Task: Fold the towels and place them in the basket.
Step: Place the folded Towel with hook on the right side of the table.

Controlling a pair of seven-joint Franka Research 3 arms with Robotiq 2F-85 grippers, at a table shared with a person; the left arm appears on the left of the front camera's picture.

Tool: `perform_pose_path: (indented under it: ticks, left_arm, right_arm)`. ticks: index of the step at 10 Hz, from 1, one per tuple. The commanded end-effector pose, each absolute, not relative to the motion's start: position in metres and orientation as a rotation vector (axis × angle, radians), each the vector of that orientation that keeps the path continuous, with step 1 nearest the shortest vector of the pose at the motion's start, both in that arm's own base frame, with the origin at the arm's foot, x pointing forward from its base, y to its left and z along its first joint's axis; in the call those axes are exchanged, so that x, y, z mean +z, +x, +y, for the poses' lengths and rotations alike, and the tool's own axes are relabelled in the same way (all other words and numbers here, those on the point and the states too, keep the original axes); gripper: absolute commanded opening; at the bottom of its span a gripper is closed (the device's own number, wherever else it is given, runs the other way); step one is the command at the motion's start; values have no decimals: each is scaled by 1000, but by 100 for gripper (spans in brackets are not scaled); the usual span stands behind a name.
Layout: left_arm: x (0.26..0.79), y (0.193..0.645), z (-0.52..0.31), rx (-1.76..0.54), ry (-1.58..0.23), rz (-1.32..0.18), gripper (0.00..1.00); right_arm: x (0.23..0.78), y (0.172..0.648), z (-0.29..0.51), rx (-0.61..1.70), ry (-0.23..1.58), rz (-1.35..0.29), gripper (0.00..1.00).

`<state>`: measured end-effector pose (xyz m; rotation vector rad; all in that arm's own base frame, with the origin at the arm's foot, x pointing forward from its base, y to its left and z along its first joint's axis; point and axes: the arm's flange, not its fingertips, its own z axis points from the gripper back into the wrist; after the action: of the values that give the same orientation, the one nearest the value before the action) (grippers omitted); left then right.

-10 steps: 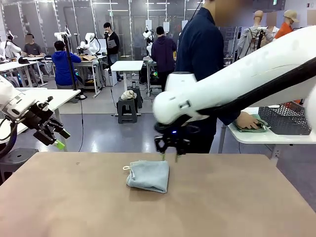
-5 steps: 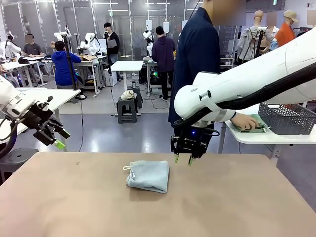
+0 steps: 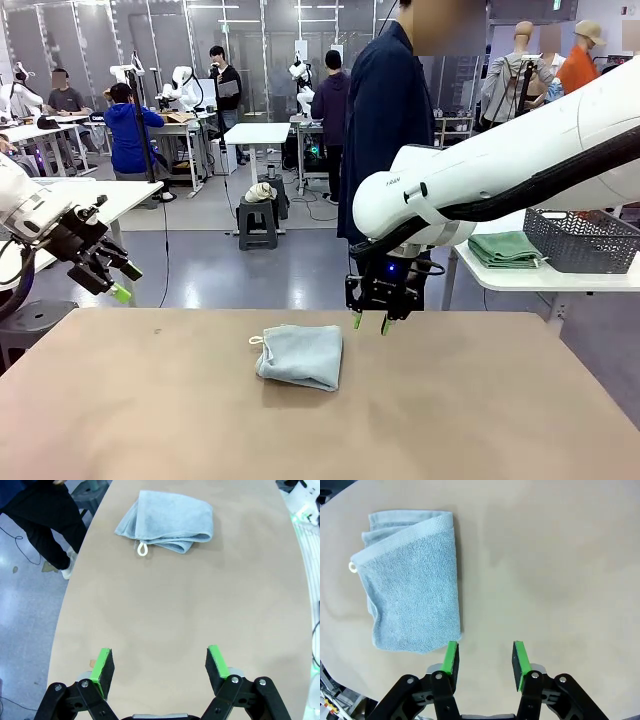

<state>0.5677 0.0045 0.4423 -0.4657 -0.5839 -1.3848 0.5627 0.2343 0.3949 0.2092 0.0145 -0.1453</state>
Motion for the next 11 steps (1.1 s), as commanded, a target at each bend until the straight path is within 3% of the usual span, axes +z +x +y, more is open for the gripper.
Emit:
perform_pose_path:
  ticks: [1, 7, 11]
  left_arm:
    - [444, 568, 4, -1390, -456, -580, 93]
    - [444, 568, 4, -1390, -456, -580, 93]
    - [444, 568, 4, -1390, -456, -580, 93]
  right_arm:
    - [395, 563, 234, -147, 202, 10, 55]
    - [395, 563, 234, -145, 209, 15, 55]
    - [380, 516, 267, -266, 268, -136, 55]
